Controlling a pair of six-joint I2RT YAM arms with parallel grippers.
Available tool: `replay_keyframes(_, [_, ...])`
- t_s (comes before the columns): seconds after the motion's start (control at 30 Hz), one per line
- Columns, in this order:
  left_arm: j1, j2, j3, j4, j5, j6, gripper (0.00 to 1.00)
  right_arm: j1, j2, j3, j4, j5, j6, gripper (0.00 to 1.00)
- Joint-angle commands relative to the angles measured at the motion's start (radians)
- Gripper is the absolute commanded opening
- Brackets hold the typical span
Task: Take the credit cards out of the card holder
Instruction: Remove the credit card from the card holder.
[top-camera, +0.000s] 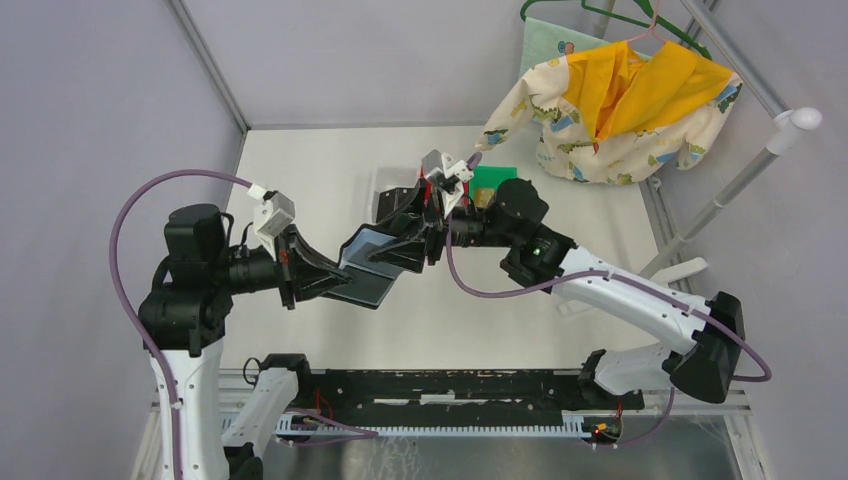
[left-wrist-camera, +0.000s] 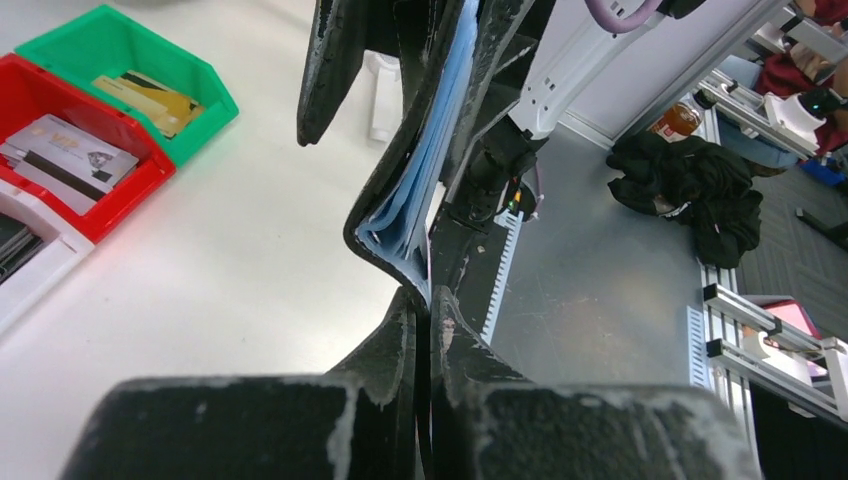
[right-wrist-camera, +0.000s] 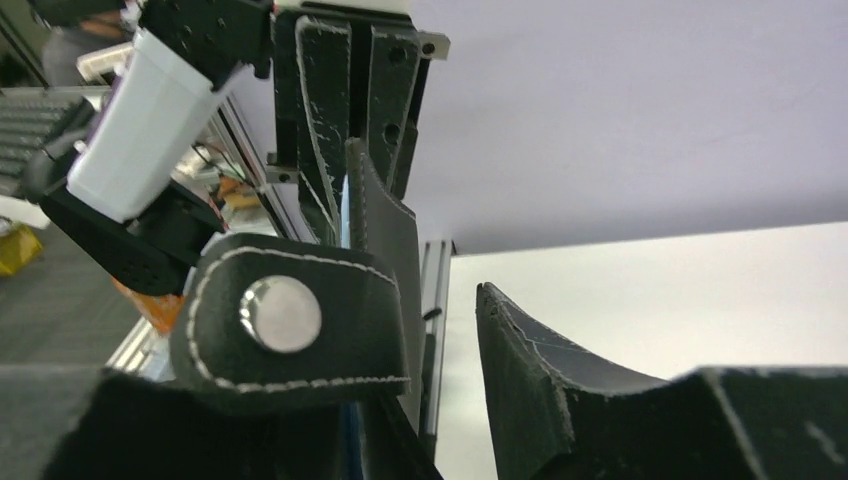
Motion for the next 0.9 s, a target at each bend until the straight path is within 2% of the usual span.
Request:
replay_keyframes(0.0, [0.000, 0.018, 0.055, -0.064, 0.002, 0.107, 0.02, 0.000, 0.010, 0.156, -0.328, -0.042, -0.275, 0.50])
replay_keyframes(0.17, [0.000, 0.033, 0.066, -0.108, -0.006, 0.161, 0.02, 0.000, 0.032, 0.296, -0.519, -0.082, -0.417, 0.42])
replay_keyframes(0.23, [0.000, 0.036, 0.067, -0.112, -0.013, 0.168, 0.02, 0.000, 0.050, 0.354, -0.586, -0.103, -0.447, 0.42])
replay_keyframes(0.3, [0.000, 0.037, 0.070, -0.120, -0.020, 0.178, 0.02, 0.000, 0.062, 0.392, -0.627, -0.134, -0.498, 0.47])
replay_keyframes(0.33, [0.000, 0.038, 0.069, -0.121, -0.021, 0.182, 0.02, 0.000, 0.064, 0.399, -0.636, -0.145, -0.507, 0.51])
replay_keyframes(0.47, [0.000, 0.043, 0.078, -0.128, -0.021, 0.185, 0.02, 0.000, 0.084, 0.412, -0.682, -0.181, -0.526, 0.53])
replay_keyframes(0.67, [0.000, 0.053, 0.102, -0.139, -0.018, 0.185, 0.02, 0.009, 0.114, 0.406, -0.748, -0.200, -0.553, 0.49])
replay_keyframes(0.73, [0.000, 0.056, 0.106, -0.142, -0.018, 0.187, 0.02, 0.010, 0.119, 0.413, -0.765, -0.188, -0.564, 0.41])
replay_keyframes(0.87, [0.000, 0.059, 0.108, -0.147, -0.024, 0.198, 0.02, 0.011, 0.119, 0.436, -0.738, -0.167, -0.540, 0.11])
